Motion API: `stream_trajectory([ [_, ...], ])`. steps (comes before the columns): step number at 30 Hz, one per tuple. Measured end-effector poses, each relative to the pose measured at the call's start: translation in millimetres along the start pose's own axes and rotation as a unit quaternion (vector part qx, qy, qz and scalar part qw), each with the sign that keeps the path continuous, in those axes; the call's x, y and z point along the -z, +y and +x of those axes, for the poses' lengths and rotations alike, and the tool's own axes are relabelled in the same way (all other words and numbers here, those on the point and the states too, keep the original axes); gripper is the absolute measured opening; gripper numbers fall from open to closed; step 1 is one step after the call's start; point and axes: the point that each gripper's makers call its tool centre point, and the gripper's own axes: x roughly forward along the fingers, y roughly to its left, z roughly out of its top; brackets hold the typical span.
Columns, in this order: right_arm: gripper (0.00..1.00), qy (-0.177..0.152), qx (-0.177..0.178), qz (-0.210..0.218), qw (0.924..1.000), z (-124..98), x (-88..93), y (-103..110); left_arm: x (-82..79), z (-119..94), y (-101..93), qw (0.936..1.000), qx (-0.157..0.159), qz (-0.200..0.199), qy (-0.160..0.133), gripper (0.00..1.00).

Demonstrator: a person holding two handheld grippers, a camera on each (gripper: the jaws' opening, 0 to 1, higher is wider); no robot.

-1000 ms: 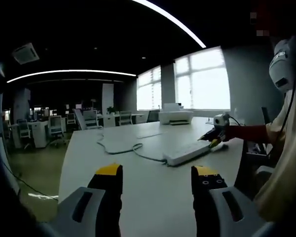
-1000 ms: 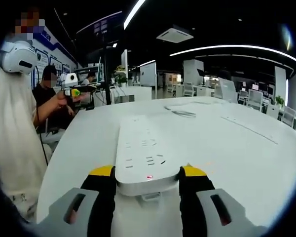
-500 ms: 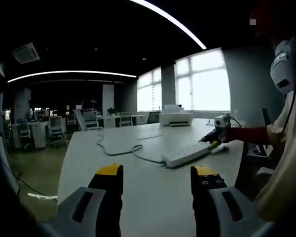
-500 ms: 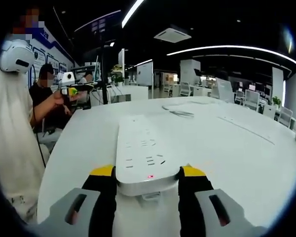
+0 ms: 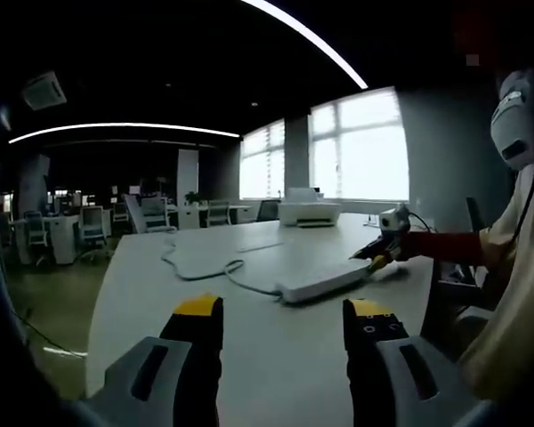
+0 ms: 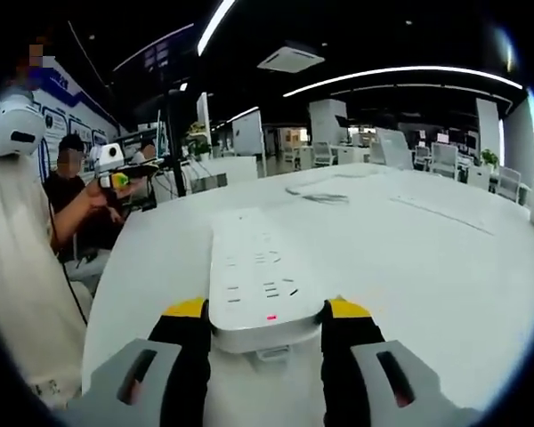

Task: Pick up the power strip scattered on the table, fix it on the side mounting bracket of the table, and press the switch

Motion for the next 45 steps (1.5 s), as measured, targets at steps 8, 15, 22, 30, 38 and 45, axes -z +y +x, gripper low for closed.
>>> stream_trajectory([
  [8,0.44,0.005,0.003,0.071,0.9975,2.7,0.8,-3.9,3.7,13.8,-5.3,0.9998,0.003,-0.019,0.006,0.58],
  [15,0.44,0.014,0.012,0.1,0.9948,5.7,0.8,-4.3,6.8,31.1,-6.9,0.9978,-0.003,-0.065,0.013,0.58],
  [22,0.44,0.011,0.016,0.134,0.9908,6.9,-0.6,-5.1,7.7,44.3,-5.7,0.9946,-0.007,-0.102,0.017,0.58],
  [30,0.44,0.005,0.025,0.163,0.9863,10.3,-3.5,-4.3,18.2,61.4,-5.6,0.9883,-0.014,-0.145,0.044,0.58],
  [38,0.44,0.001,0.034,0.181,0.9829,11.5,-4.6,-1.2,24.6,83.5,-17.0,0.9695,0.001,-0.24,0.048,0.61],
  [45,0.44,0.001,0.039,0.184,0.9821,11.3,-4.8,1.0,24.9,102.2,-25.0,0.9509,0.007,-0.305,0.049,0.63],
])
